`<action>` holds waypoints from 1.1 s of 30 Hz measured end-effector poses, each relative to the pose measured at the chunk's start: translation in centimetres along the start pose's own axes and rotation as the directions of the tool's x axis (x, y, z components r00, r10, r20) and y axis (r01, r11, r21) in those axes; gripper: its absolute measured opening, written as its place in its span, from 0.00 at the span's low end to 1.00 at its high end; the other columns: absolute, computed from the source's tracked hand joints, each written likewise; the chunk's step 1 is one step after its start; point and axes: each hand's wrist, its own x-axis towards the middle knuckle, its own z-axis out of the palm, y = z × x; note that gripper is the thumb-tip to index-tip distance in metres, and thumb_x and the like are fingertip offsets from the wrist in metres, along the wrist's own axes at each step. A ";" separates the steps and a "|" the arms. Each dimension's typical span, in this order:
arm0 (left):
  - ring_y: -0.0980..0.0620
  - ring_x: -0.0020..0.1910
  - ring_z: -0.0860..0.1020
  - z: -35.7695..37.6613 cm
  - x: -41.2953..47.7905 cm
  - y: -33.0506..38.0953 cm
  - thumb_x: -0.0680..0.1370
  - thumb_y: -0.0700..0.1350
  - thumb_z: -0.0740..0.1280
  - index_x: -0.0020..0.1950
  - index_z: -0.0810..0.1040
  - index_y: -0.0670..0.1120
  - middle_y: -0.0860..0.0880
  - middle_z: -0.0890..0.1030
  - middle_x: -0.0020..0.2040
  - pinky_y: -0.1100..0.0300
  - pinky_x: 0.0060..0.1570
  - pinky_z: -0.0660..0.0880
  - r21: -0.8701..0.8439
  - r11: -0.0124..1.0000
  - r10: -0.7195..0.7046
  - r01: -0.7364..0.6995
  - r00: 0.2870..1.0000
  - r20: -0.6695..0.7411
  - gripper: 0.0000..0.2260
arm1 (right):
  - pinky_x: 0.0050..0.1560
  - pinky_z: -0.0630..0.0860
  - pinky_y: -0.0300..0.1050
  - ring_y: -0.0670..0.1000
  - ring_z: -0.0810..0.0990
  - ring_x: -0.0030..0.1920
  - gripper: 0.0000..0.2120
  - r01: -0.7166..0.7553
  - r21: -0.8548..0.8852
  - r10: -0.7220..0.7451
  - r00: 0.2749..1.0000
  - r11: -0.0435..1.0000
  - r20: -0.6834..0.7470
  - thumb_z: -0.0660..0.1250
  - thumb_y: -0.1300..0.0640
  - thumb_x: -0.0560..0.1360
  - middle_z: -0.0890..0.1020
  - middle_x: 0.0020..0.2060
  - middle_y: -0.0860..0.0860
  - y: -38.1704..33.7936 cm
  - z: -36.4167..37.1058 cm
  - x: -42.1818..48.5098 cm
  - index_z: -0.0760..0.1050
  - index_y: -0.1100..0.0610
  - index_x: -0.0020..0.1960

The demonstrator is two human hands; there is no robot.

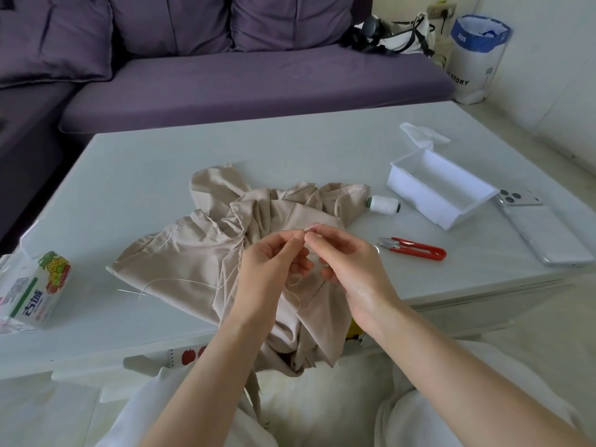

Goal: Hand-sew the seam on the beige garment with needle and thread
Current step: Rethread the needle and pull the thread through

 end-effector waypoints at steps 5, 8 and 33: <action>0.55 0.30 0.76 0.1 0.2 0.4 0.78 0.39 0.66 0.44 0.82 0.41 0.46 0.78 0.35 0.66 0.33 0.74 -0.067 0.997 0.025 -0.031 0.996 -0.087 0.06 | 0.43 0.72 0.30 0.36 0.76 0.40 0.17 0.177 -0.051 -0.184 0.957 0.983 -0.224 0.71 0.56 0.73 0.77 0.46 0.44 0.3 -0.3 0.4 0.72 0.51 0.60; 0.54 0.30 0.76 0.2 0.3 0.4 0.78 0.39 0.66 0.45 0.82 0.41 0.47 0.78 0.33 0.66 0.33 0.75 -0.072 0.997 0.031 -0.038 0.994 -0.104 0.06 | 0.37 0.70 0.30 0.39 0.72 0.32 0.03 0.281 -0.170 -0.307 0.940 0.944 -0.149 0.70 0.56 0.73 0.78 0.35 0.42 0.2 -0.2 0.0 0.79 0.51 0.46; 0.51 0.40 0.83 0.9 -0.2 -0.2 0.79 0.39 0.65 0.53 0.82 0.39 0.41 0.84 0.43 0.64 0.43 0.79 0.069 0.997 0.029 -0.029 1.000 0.006 0.08 | 0.33 0.74 0.30 0.40 0.81 0.35 0.05 0.117 0.054 -0.111 0.988 0.992 -0.106 0.70 0.59 0.74 0.84 0.35 0.49 0.2 0.4 0.4 0.82 0.60 0.47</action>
